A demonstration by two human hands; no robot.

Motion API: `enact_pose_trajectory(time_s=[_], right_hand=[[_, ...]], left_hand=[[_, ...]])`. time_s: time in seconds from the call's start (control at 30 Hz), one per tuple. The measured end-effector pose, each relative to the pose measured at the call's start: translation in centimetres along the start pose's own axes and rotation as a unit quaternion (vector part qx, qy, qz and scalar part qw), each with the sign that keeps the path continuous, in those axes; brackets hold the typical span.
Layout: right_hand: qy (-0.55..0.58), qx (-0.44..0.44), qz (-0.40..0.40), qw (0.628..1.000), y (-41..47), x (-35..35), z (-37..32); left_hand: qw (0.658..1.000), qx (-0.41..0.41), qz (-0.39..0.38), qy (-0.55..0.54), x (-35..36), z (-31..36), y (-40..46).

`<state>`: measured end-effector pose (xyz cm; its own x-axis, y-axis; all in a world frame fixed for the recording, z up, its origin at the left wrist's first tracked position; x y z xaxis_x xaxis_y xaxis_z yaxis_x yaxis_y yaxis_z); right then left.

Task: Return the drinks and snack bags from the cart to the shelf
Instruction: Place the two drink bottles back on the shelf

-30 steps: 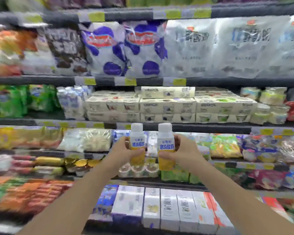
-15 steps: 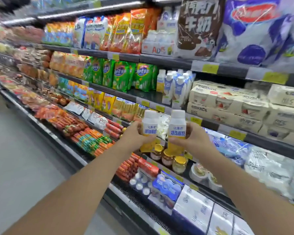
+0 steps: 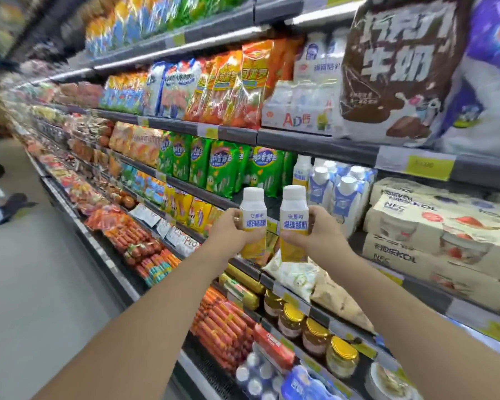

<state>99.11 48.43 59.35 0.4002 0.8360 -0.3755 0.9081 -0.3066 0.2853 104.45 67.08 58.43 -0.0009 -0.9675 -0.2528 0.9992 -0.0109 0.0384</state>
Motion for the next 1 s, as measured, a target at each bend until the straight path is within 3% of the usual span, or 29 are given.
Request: enact_pose_trajectory(time_s=[0.27,0.57,0.77,1.0], right_hand=[[-0.038,0.0,0.046,0.998,7.3,5.0,0.5],[-0.064,0.112,0.205,0.97,14.3,11.0,-0.1],[-0.148,0.148,0.258,0.943,16.1,11.4,0.9],[-0.164,0.183,0.284,0.927,16.1,11.2,1.1]], left_hand=[[0.999,0.044,-0.022,0.008,1.5,0.4,10.2],[0.989,0.07,-0.129,0.01,2.0,-1.0,21.8],[0.976,0.124,-0.177,0.038,3.7,-1.1,24.6],[0.959,0.203,-0.185,0.072,4.2,-1.4,25.4]])
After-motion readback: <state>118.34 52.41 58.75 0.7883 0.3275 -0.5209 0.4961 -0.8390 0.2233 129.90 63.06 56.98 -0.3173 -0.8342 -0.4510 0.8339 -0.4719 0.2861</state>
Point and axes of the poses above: each hand's wrist, its own y-axis towards the middle knuckle, its own x-axis out of the palm, z = x × y, the point moved 1 cm from there along y, towards the middle knuckle, and after that the axes turned 8 degrees about z, right-handed, at the moved point
